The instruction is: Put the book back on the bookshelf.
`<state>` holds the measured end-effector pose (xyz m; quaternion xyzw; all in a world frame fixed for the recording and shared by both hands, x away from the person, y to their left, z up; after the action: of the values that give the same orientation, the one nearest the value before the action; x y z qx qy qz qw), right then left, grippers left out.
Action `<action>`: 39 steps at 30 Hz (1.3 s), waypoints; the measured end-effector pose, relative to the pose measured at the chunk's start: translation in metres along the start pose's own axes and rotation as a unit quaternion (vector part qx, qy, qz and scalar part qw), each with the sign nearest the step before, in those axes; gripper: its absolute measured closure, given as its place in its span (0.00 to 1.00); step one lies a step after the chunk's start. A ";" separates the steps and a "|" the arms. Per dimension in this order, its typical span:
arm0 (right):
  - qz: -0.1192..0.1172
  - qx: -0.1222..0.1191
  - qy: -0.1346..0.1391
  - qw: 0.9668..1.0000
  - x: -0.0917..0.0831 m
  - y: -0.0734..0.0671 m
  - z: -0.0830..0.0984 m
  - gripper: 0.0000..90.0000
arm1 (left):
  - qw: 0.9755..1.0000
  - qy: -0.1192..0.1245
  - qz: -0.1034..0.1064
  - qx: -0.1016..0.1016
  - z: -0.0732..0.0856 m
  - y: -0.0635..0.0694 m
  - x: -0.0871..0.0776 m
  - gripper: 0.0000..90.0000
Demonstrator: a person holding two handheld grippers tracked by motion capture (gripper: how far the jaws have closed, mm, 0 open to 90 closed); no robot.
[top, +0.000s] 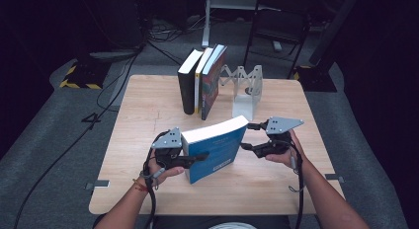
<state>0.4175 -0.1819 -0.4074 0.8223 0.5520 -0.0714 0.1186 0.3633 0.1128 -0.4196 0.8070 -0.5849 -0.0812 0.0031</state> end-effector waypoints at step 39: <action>-0.103 -0.040 0.004 0.994 -0.034 -0.032 -0.012 0.67 | 0.995 -0.072 -0.062 0.037 0.031 -0.014 0.036 0.31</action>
<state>0.3749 -0.1974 -0.3913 0.7558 0.6368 -0.0574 0.1413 0.3831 0.0859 -0.4563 0.8332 -0.5354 -0.1171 -0.0737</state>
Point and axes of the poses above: each handheld gripper's, and its own axes: x roughly forward along the jaws, z roughly out of its underside, y roughly to its right, the point moved 3 cm from there along x, roughly forward along the jaws, and after that the axes turned 13 degrees about y, right-handed, at the moved point
